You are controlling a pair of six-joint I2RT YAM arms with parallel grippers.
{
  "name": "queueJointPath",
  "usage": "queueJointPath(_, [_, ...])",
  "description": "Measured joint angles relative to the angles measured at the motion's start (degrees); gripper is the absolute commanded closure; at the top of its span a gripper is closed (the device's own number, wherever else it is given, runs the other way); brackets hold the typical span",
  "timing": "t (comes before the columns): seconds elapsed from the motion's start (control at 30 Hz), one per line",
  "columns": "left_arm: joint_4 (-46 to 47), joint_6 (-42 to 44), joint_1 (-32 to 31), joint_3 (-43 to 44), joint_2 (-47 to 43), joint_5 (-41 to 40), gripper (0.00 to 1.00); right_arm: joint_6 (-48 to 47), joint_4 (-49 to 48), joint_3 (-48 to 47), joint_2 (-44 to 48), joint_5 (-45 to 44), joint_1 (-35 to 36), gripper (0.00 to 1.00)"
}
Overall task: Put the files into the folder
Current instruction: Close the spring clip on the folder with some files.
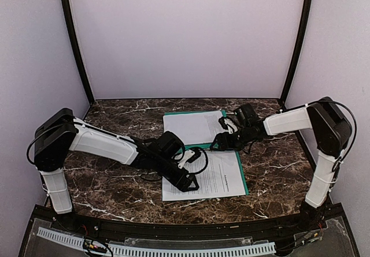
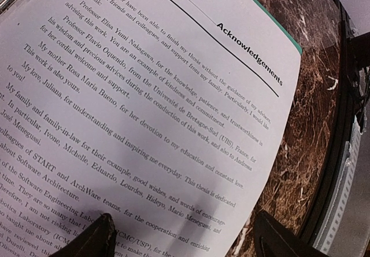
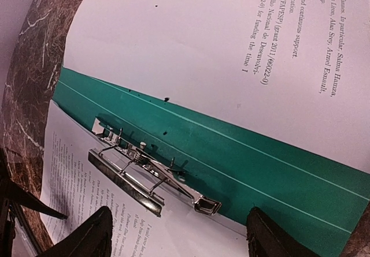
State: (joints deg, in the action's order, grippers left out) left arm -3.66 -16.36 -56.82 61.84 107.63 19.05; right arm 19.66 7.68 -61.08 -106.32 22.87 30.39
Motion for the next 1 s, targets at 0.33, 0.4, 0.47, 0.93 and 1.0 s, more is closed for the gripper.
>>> queueJointPath(0.33, [0.87,-1.11,-0.15,0.0,0.26,-0.44,0.2,0.63,-1.36,-0.22,-0.96,1.81,0.0,0.24])
queueJointPath(0.4, [0.94,-1.33,-0.28,0.0,0.26,-0.66,0.21,0.85,-1.86,-0.39,-1.33,2.25,0.0,0.24])
queueJointPath(0.47, [1.05,-1.49,-0.39,0.0,0.26,-0.87,0.21,1.18,-2.19,-0.81,-1.77,2.93,0.04,0.25])
queueJointPath(0.93, [1.27,-1.9,-0.59,-0.07,0.31,-1.4,0.21,2.69,-2.82,-1.66,-2.16,3.91,0.74,0.29])
queueJointPath(1.0, [1.27,-1.92,-0.61,-0.07,0.31,-1.44,0.21,2.75,-2.62,-2.23,-1.97,3.87,1.36,0.29])
